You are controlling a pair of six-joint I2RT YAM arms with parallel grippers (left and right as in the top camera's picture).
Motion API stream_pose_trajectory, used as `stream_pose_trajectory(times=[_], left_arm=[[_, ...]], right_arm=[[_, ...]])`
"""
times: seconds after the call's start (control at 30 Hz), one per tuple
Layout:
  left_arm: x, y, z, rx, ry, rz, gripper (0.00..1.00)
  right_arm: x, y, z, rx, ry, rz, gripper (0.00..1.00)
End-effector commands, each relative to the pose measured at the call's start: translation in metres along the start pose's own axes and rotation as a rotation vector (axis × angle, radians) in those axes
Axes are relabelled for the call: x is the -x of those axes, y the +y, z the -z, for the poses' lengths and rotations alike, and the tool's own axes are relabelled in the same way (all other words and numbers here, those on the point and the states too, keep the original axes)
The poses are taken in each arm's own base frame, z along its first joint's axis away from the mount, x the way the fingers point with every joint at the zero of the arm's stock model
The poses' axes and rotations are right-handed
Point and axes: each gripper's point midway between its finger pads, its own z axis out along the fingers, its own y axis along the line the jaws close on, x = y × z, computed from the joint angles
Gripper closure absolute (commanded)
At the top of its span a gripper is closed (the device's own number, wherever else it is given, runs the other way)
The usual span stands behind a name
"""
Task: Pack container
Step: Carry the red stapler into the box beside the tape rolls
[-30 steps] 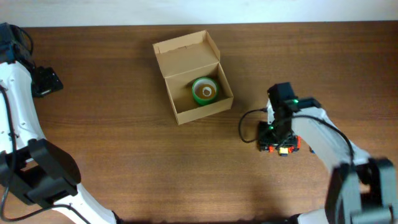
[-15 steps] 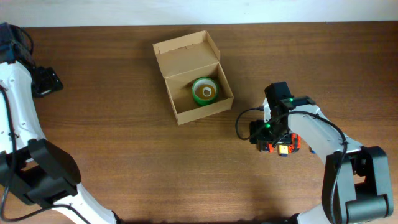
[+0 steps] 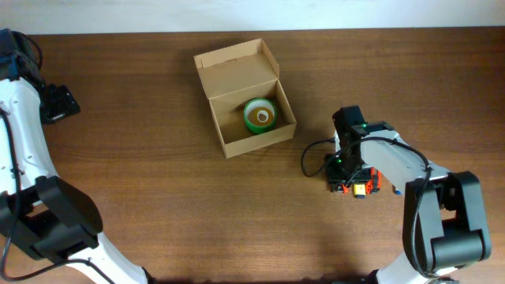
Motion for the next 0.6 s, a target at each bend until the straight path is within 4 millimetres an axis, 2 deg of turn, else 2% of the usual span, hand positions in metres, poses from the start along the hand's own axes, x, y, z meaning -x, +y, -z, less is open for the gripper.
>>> stream_pose_trajectory(times=[0.0, 0.07, 0.17, 0.23, 0.33, 0.43, 0.57], left_arm=[[0.000, 0.003, 0.001, 0.001, -0.003, -0.009, 0.00], [0.000, 0.003, 0.001, 0.001, -0.003, -0.009, 0.00], [0.000, 0.003, 0.001, 0.001, -0.003, -0.009, 0.00], [0.000, 0.003, 0.001, 0.001, -0.004, -0.009, 0.00], [0.000, 0.003, 0.001, 0.001, -0.003, -0.009, 0.00], [0.000, 0.003, 0.001, 0.001, -0.003, -0.009, 0.00], [0.000, 0.003, 0.001, 0.001, -0.003, -0.009, 0.00]], right_arm=[[-0.003, -0.003, -0.010, -0.023, 0.027, -0.003, 0.59], [-0.006, -0.004, -0.016, -0.027, 0.052, -0.004, 0.68], [-0.004, -0.004, -0.016, -0.027, 0.052, -0.004, 0.94], [0.003, -0.002, -0.011, -0.023, 0.035, -0.003, 0.96], [0.032, 0.004, 0.018, -0.012, -0.026, 0.000, 0.96], [0.080, 0.014, 0.084, 0.005, -0.152, 0.032, 0.96], [0.127, 0.019, 0.178, -0.009, -0.364, 0.100, 0.96]])
